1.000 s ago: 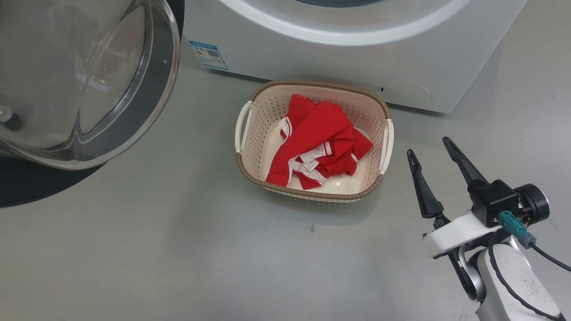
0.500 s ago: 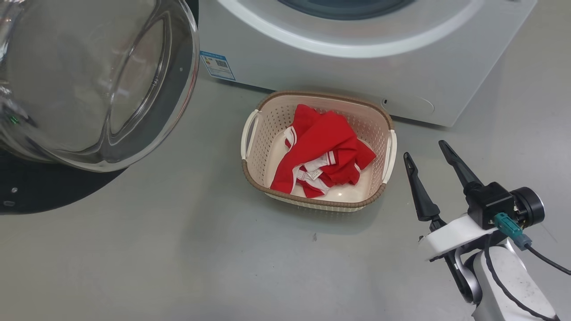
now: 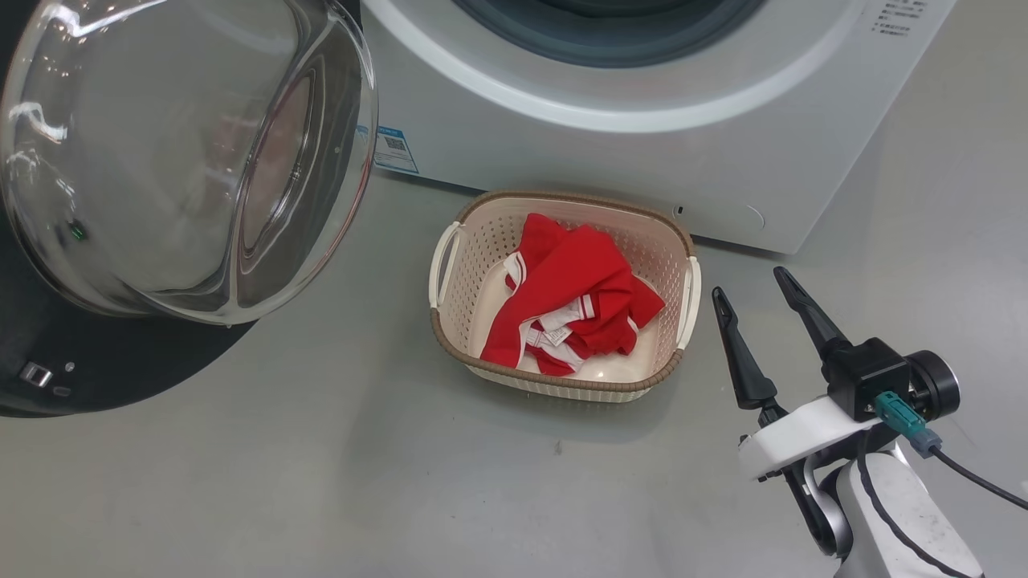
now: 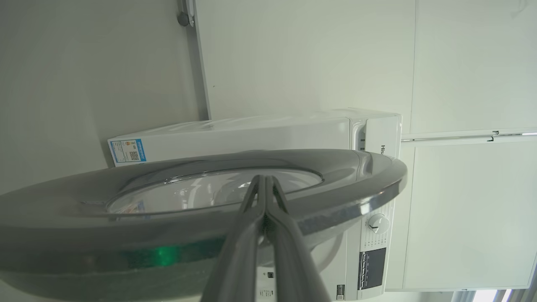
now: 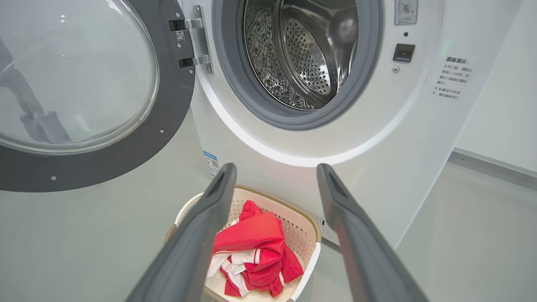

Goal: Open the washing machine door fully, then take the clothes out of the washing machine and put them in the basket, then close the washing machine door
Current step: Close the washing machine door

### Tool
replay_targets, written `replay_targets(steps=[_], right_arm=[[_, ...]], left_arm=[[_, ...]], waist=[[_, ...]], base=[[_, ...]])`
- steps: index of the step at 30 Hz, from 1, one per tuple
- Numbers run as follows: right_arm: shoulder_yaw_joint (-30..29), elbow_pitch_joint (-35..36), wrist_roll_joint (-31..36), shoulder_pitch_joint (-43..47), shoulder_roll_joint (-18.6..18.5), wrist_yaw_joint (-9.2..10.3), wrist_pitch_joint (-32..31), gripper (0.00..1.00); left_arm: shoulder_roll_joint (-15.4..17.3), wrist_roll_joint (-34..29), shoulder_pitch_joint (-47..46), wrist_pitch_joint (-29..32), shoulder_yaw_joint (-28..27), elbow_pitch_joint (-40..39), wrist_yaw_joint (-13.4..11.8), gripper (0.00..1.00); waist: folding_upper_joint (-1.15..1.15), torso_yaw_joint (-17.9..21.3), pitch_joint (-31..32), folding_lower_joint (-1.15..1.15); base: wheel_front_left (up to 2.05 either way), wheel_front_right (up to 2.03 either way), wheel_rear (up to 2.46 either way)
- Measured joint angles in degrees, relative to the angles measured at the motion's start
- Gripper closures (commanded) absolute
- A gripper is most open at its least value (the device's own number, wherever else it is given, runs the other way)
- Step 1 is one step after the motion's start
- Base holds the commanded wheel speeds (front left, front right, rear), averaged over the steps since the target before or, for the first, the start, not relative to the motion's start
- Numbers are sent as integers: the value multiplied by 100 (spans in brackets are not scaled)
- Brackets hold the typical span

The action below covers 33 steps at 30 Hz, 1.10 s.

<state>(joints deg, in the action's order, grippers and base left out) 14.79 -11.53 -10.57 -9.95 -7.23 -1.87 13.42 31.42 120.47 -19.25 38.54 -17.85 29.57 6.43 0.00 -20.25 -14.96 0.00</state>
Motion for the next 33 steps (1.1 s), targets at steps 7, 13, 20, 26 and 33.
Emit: replay_targets(steps=[7, 13, 20, 26, 33], right_arm=[[1, -27, -47, 23, 62, 1, 10, 0], [-7, -51, -62, 79, 102, 4, 52, 0], [-3, -96, -97, 85, 151, 8, 53, 0], [-13, -164, -103, 114, 177, 15, 55, 0], [-5, -181, -153, 118, 218, 29, 60, 0]], left_arm=[[58, 12, 391, 401, -32, -320, 34, 100], [75, 10, 671, 736, 12, -710, 44, 100], [75, -9, 930, 1009, 62, -1241, 44, 100], [71, -64, 1156, 1246, 127, -1813, 44, 100], [-11, -64, 1424, 1483, 145, -2490, 44, 100]], waist=[[0, 70, 135, 0], [0, 110, 196, 0], [0, 174, 257, 0], [0, 264, 360, 0], [0, 434, 472, 0]], base=[[0, 0, 0], [0, 0, 0], [0, 0, 0], [0, 0, 0], [0, 0, 0]])
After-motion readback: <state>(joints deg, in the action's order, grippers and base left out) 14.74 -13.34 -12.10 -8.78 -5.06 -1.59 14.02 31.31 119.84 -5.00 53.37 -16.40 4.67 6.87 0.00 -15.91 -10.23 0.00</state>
